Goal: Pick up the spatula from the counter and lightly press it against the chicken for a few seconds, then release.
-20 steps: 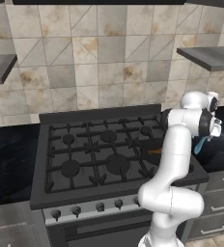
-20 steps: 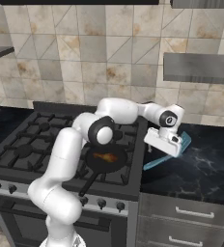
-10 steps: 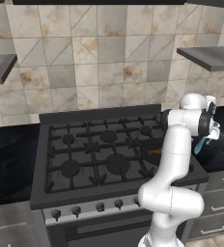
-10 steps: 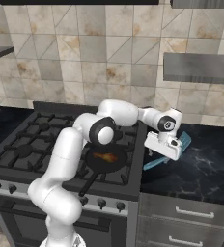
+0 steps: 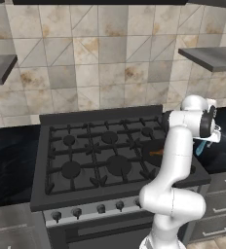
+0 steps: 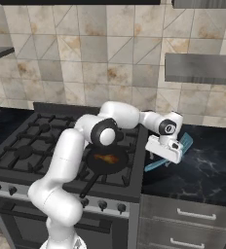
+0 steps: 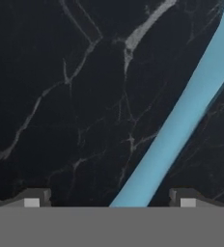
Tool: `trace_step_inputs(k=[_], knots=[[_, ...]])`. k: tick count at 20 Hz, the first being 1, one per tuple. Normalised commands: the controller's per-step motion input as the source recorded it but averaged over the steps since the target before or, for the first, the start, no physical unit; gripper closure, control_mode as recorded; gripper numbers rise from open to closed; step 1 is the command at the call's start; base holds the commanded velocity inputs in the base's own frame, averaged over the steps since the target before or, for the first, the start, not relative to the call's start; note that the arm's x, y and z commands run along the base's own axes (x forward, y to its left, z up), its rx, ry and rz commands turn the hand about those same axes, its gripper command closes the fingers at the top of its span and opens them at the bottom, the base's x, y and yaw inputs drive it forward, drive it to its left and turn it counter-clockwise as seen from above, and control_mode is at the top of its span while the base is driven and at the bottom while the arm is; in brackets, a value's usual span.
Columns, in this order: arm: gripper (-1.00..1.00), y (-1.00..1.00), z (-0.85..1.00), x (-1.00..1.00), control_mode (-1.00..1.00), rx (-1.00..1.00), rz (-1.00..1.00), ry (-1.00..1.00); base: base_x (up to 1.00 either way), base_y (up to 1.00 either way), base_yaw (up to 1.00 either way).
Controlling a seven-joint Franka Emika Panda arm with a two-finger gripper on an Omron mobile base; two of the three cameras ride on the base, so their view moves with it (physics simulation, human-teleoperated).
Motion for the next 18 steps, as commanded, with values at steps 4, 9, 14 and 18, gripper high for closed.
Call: trace_step_inputs(k=[4,9,14,18], knots=[[1.00,0.00,-0.26,0.03,-1.00,-0.03,0.00,0.00,0.00,0.00,0.00],[1.00,0.00,-0.22,0.02,-1.00,-0.04,0.00,0.00,0.00,0.00,0.00],[1.00,0.00,-0.02,-0.09,-1.00,0.00,0.00,-0.01,0.00,0.00,0.00],[1.00,0.07,0.22,-0.32,-1.00,0.00,0.02,-0.09,0.00,0.00,0.00]])
